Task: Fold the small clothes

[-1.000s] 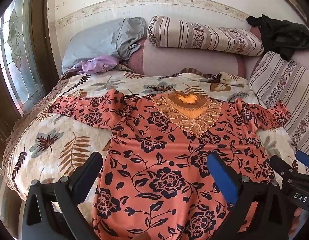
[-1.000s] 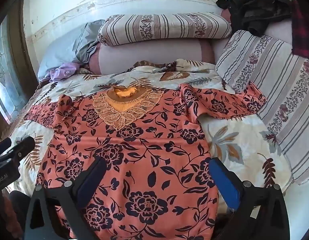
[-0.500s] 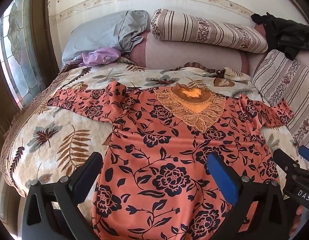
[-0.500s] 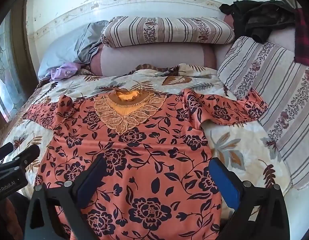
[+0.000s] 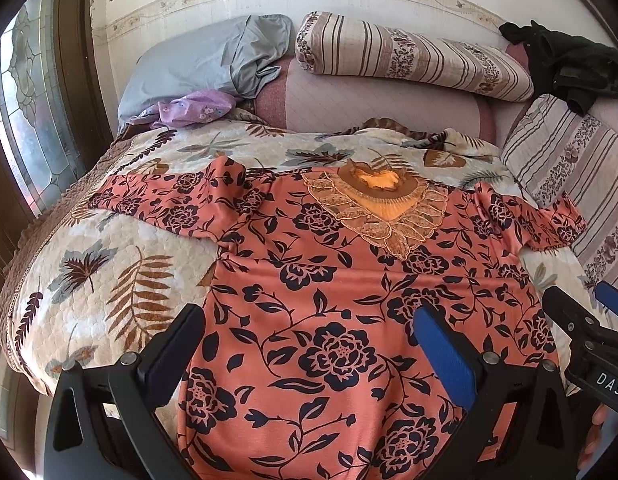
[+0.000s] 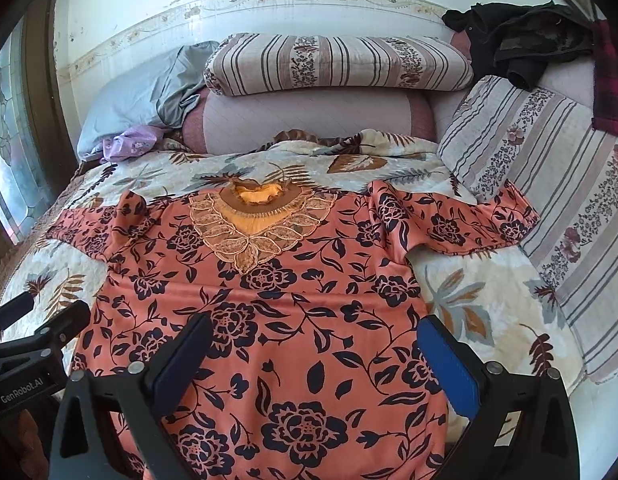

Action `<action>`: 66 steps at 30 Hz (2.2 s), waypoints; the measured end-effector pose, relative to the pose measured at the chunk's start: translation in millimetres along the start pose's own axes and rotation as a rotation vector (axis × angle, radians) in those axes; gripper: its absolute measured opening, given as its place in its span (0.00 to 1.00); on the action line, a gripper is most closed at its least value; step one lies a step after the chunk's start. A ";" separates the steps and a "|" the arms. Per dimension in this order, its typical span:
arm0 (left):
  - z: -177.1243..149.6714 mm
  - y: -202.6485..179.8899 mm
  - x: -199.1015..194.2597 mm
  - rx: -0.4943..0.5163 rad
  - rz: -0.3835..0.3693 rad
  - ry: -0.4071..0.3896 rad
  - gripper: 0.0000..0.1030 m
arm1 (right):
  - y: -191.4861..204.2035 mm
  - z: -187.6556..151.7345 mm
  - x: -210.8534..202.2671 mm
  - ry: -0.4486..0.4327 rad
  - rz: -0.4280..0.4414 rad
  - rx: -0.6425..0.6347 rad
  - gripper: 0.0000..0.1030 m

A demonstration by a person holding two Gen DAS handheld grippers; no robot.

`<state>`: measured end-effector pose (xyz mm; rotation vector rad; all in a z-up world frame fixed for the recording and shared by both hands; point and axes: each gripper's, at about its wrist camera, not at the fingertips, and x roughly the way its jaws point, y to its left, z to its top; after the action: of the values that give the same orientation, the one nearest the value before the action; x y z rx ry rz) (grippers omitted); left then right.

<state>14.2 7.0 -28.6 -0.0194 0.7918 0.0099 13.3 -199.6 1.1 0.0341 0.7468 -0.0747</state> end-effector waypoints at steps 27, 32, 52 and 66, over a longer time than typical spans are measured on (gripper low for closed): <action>4.9 -2.3 0.2 0.013 0.000 0.002 1.00 | 7.6 4.3 5.6 0.000 0.016 -0.017 1.00; 6.4 -2.8 7.9 0.018 0.000 0.009 1.00 | 7.2 5.2 12.4 0.009 0.020 -0.022 1.00; 11.5 -20.5 51.1 0.038 -0.004 0.074 1.00 | -1.0 10.0 53.1 0.057 0.019 -0.035 1.00; 33.3 66.9 117.1 -0.119 0.108 0.024 1.00 | -215.8 21.2 85.7 -0.021 0.126 0.450 1.00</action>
<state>119.0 74.8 -89.5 -0.0893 0.8142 0.1593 73.1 -420.7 -42.5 0.5082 0.6932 -0.1218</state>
